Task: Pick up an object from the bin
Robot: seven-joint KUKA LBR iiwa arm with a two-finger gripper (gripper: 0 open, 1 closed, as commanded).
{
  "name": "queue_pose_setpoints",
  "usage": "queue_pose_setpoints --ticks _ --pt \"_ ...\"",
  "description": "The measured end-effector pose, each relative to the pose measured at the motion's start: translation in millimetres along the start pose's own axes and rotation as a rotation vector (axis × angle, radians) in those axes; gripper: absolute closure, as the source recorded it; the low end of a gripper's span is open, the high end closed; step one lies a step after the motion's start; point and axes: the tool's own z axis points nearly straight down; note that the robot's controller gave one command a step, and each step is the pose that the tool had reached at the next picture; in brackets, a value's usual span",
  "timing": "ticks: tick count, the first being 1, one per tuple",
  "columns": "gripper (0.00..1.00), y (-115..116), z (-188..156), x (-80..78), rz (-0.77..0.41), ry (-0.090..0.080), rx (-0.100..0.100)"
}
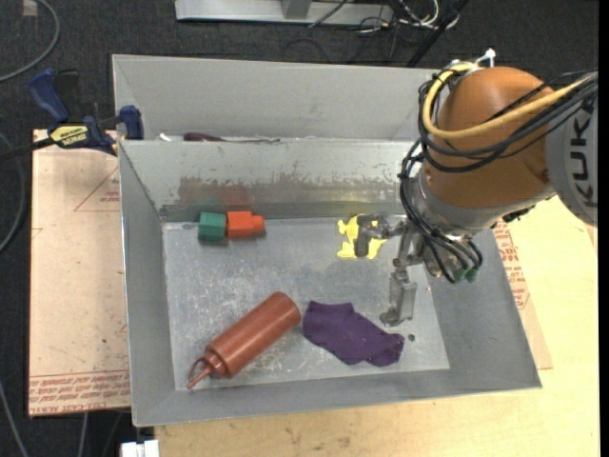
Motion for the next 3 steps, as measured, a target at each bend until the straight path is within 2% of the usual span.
queue_pose_setpoints --ticks 1,2,3 --pt "0.0 14.8 26.9 5.0 -0.04 -0.011 0.003" --pt "0.0 20.5 72.2 11.5 -0.189 -0.004 -0.001" --pt "0.0 25.2 103.0 20.9 -0.321 -0.004 0.002"
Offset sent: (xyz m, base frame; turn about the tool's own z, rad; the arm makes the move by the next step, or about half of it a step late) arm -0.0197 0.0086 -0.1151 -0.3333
